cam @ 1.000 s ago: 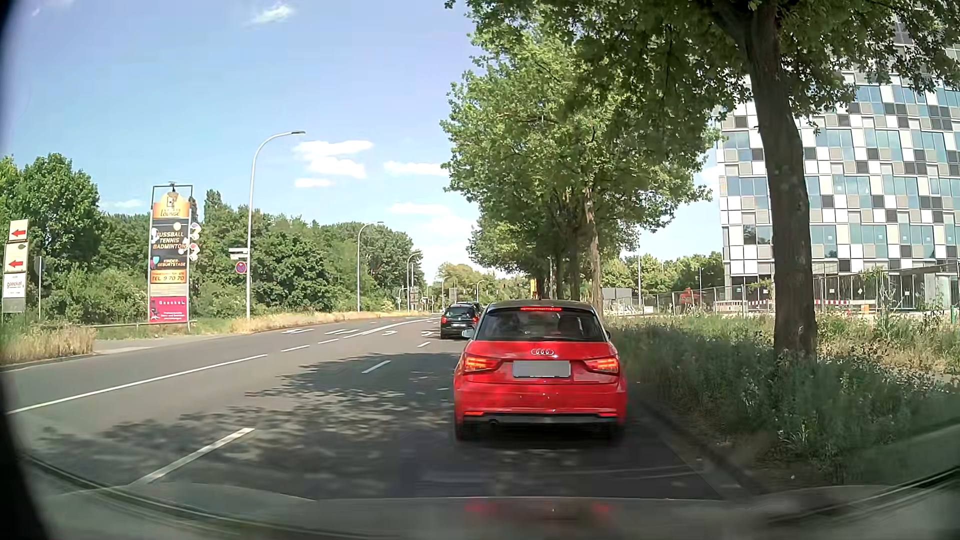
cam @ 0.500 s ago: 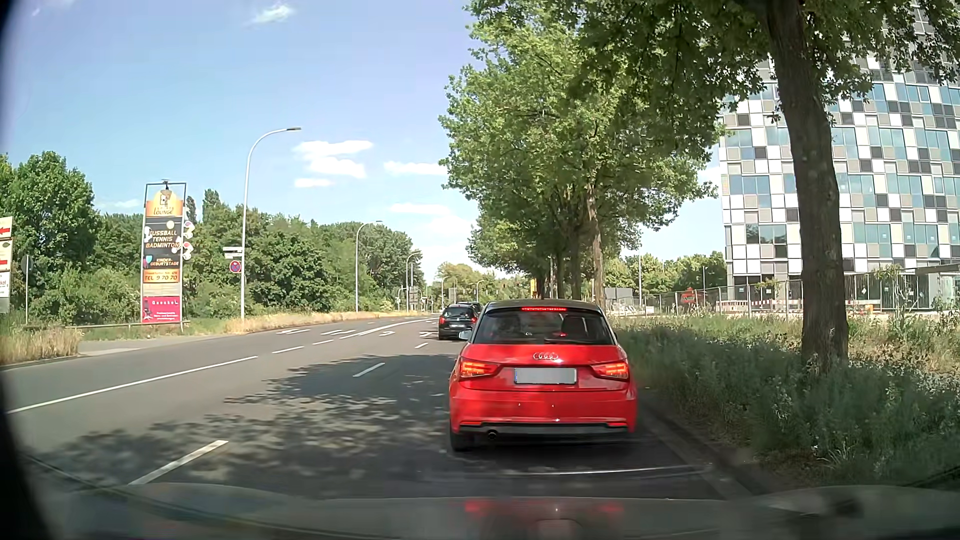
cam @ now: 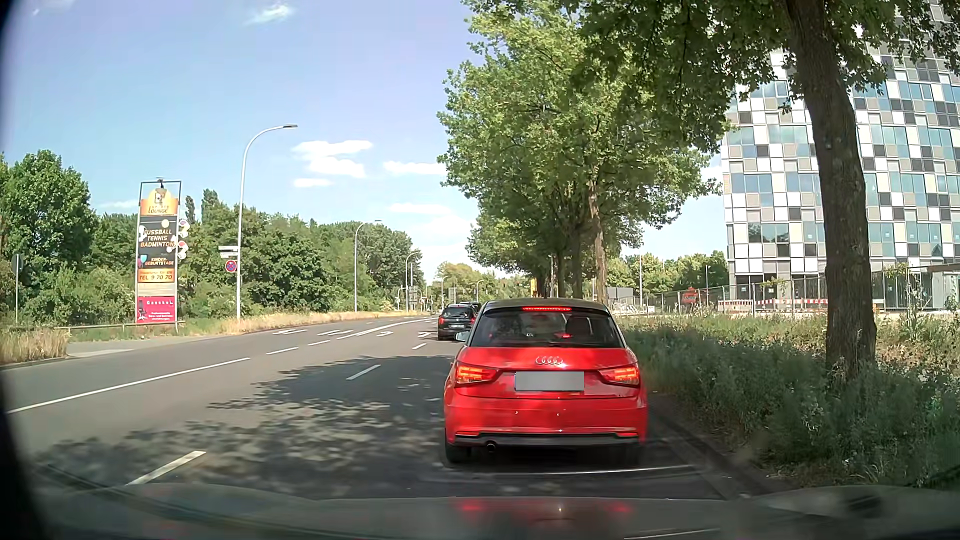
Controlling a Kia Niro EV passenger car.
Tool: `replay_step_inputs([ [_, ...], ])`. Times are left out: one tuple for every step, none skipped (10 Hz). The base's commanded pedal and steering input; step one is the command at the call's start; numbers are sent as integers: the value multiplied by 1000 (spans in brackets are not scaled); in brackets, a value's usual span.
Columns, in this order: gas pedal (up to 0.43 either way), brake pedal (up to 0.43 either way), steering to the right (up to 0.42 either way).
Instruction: Follow the waypoints while adhering to traffic rules and regulations
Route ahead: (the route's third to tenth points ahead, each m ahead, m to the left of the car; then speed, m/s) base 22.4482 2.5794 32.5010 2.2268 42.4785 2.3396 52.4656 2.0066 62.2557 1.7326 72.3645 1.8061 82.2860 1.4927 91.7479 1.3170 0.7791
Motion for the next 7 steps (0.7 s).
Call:
replay_step_inputs([
  [0, 220, 1],
  [0, 220, 0],
  [0, 226, 0],
  [0, 220, 1],
  [0, 226, 1],
  [0, 226, 1],
  [0, 220, 1],
])
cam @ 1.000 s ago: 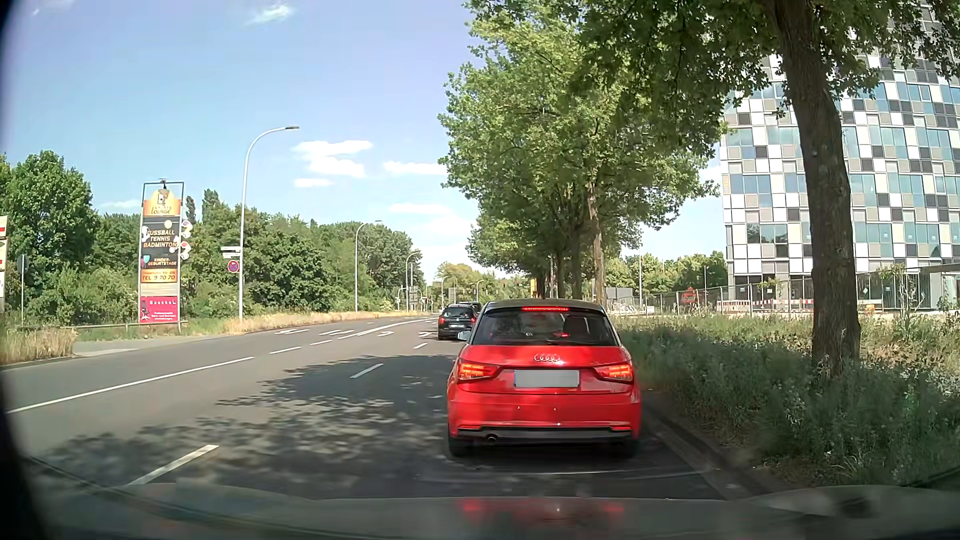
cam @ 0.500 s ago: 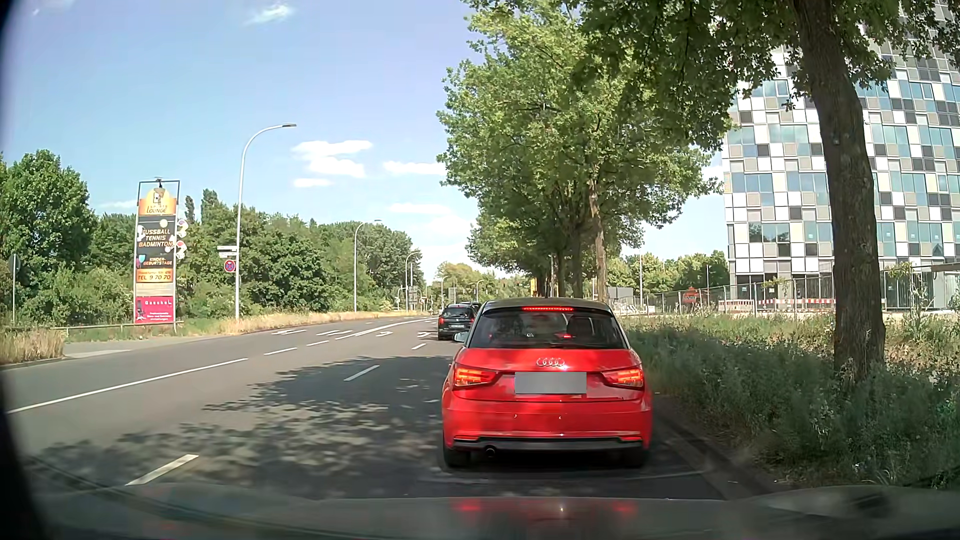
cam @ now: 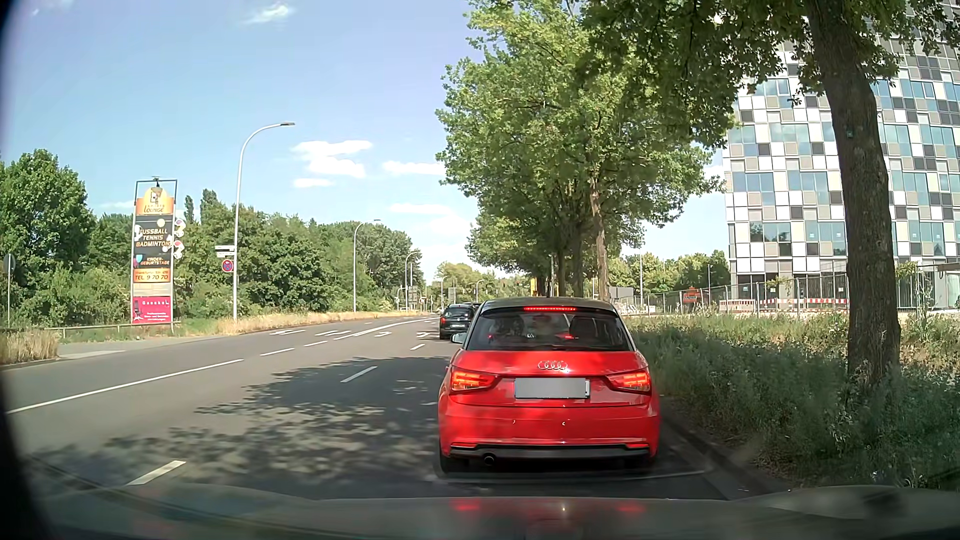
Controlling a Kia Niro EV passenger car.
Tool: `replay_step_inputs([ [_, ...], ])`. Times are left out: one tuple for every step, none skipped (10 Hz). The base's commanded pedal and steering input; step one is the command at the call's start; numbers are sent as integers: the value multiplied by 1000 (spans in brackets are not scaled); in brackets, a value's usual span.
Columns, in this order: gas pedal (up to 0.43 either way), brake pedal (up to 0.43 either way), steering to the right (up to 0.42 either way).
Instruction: Follow the waypoints while adhering to traffic rules and regulations
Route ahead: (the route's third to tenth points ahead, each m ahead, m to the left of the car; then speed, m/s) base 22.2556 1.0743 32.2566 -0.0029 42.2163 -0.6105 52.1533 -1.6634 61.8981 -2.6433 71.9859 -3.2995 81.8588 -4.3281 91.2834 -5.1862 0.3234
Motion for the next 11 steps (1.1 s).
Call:
replay_step_inputs([
  [0, 220, 1],
  [0, 226, 0],
  [0, 220, 1],
  [0, 226, 0],
  [0, 226, 1],
  [0, 226, 1],
  [0, 226, 0],
  [0, 226, 0],
  [0, 226, 0],
  [0, 226, 1],
  [0, 226, 1],
])
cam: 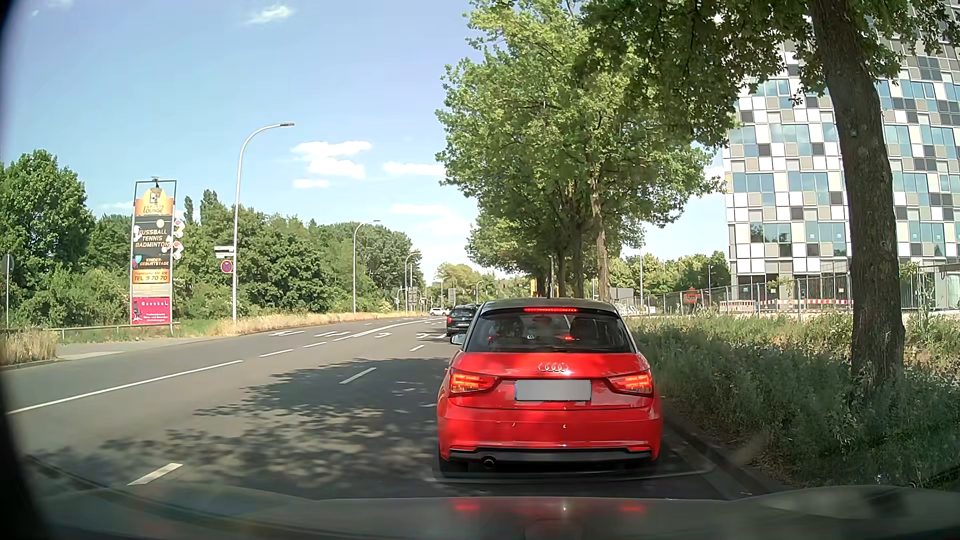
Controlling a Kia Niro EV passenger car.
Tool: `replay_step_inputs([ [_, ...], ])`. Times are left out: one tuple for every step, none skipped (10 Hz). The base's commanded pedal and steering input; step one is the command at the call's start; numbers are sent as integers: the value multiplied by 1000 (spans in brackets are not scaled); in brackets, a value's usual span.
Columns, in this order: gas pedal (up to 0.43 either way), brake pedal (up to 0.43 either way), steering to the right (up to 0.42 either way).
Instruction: Follow the waypoints while adhering to traffic rules and regulations
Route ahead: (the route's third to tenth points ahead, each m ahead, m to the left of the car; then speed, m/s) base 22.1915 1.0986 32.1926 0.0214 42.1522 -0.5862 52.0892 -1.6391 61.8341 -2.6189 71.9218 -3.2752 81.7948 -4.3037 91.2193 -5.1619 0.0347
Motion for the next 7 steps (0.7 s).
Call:
replay_step_inputs([
  [0, 226, 0],
  [0, 226, 0],
  [0, 220, 0],
  [0, 226, 1],
  [0, 220, 0],
  [0, 220, 0],
  [0, 220, 0],
])
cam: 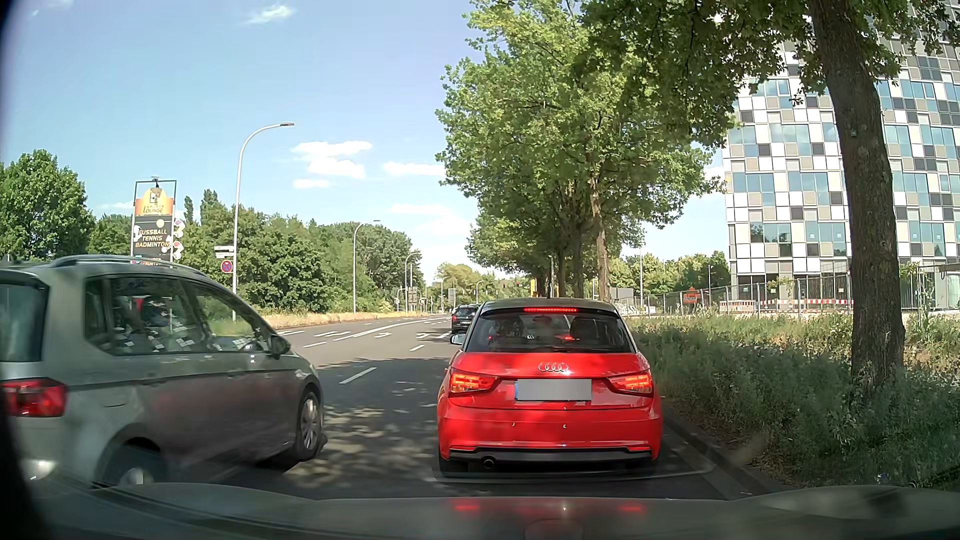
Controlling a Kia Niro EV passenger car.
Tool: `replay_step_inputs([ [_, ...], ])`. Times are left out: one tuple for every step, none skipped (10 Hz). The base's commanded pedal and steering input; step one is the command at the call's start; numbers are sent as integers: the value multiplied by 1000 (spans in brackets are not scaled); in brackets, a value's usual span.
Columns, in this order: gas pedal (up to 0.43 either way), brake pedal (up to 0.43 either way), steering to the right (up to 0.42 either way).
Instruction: Follow the waypoints while adhering to traffic rules and regulations
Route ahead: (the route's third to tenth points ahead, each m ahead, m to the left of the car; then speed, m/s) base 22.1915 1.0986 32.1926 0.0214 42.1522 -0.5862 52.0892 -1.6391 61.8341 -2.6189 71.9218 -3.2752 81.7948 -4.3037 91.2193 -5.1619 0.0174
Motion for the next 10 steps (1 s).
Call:
replay_step_inputs([
  [0, 226, 0],
  [0, 226, 1],
  [0, 226, 0],
  [0, 220, 1],
  [0, 226, 0],
  [0, 226, 0],
  [0, 226, 0],
  [0, 226, 1],
  [0, 220, 0],
  [0, 226, 0],
])
